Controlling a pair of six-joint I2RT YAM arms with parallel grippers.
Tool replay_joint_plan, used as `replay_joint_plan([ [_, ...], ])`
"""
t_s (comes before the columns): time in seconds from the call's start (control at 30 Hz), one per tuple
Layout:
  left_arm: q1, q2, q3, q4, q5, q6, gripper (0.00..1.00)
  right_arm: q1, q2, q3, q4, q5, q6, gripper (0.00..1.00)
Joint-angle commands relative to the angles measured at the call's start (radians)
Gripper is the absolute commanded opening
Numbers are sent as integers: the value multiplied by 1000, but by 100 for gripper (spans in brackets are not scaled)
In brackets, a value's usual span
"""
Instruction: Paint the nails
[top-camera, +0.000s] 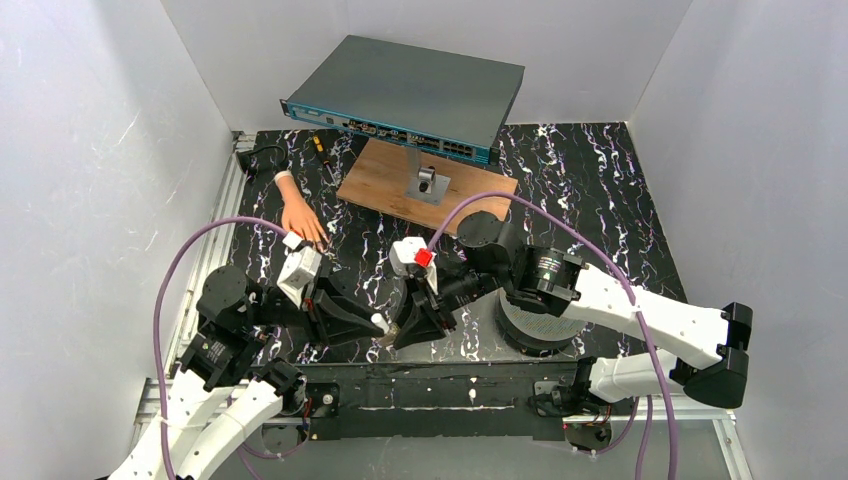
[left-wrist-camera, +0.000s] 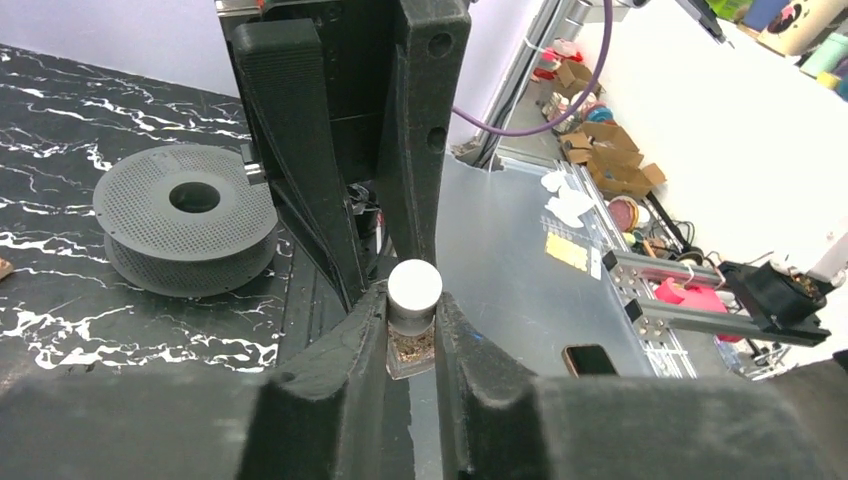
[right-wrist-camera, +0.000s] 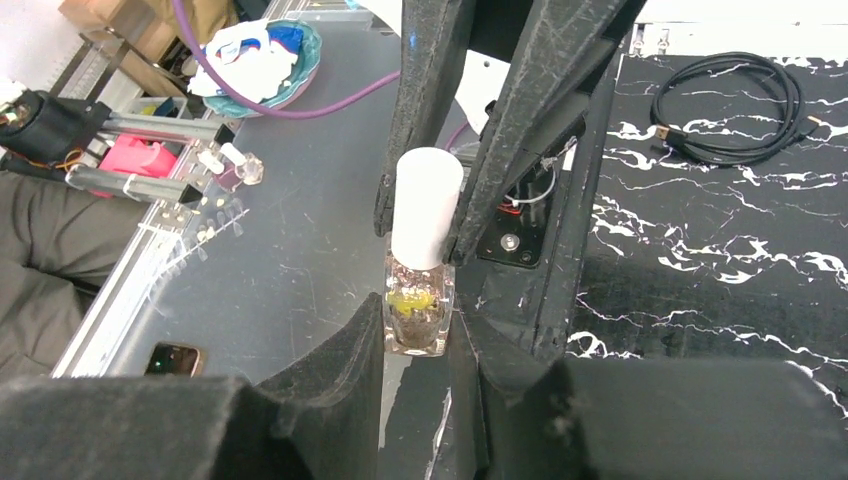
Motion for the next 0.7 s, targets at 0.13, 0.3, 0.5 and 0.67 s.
replay_joint_plan([
  [0.13, 3, -14, -13, -90, -33, -10, 84, 4, -57, 92, 41, -168, -80, 1],
  [0.3, 3, -54, 72, -194, -142, 28, 98, 4, -98, 14, 5, -88, -80, 1],
  [0.5, 3, -92, 138, -317, -356, 54, 98, 5, -130, -44, 36, 211, 5, 1],
  [0.67, 4, -102, 137, -356, -510, 68, 91, 4, -76, 9, -14, 437, 65, 1],
])
